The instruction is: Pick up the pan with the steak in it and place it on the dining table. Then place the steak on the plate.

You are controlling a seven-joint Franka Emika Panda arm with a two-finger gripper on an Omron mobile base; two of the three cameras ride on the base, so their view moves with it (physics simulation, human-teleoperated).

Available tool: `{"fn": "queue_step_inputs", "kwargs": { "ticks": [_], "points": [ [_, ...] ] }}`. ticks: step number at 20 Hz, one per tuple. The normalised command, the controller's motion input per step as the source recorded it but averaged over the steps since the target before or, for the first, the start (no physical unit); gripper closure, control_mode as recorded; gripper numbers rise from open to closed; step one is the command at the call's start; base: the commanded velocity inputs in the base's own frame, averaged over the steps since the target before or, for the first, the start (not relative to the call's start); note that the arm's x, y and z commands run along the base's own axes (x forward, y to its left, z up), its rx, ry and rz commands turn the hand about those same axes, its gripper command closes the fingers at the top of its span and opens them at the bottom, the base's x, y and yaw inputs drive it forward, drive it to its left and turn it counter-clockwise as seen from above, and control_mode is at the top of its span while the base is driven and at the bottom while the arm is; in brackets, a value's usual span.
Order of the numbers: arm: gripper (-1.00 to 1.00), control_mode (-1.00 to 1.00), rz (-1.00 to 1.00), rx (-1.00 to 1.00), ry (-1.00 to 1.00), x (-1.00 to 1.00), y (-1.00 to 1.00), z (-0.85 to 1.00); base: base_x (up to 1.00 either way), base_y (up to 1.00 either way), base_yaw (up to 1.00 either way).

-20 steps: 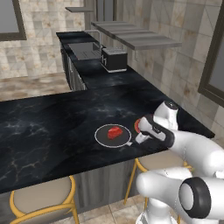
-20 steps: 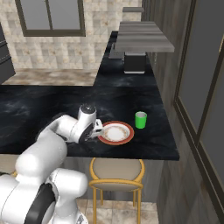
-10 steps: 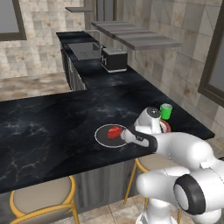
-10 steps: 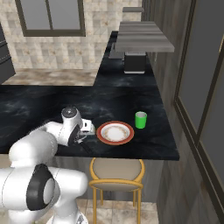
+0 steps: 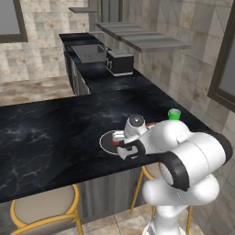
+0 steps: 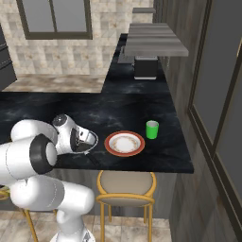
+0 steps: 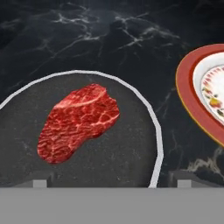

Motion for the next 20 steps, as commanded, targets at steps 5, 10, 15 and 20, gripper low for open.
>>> {"fn": "queue_step_inputs", "kwargs": {
  "ticks": [5, 10, 15, 20],
  "points": [
    [-1.0, -1.0, -0.08, 0.0, 0.01, 0.16, 0.09, 0.0, 0.0, 0.0, 0.0],
    [-1.0, -1.0, -0.01, 0.04, 0.14, 0.27, -0.01, 0.0, 0.0, 0.0, 0.0],
    [-1.0, -1.0, -0.01, 0.1, 0.3, 0.4, -0.01, 0.0, 0.0, 0.0, 0.0],
    [-1.0, -1.0, 0.0, 0.02, 0.1, 0.14, 0.0, 0.0, 0.0, 0.0, 0.0]
  ]
}}
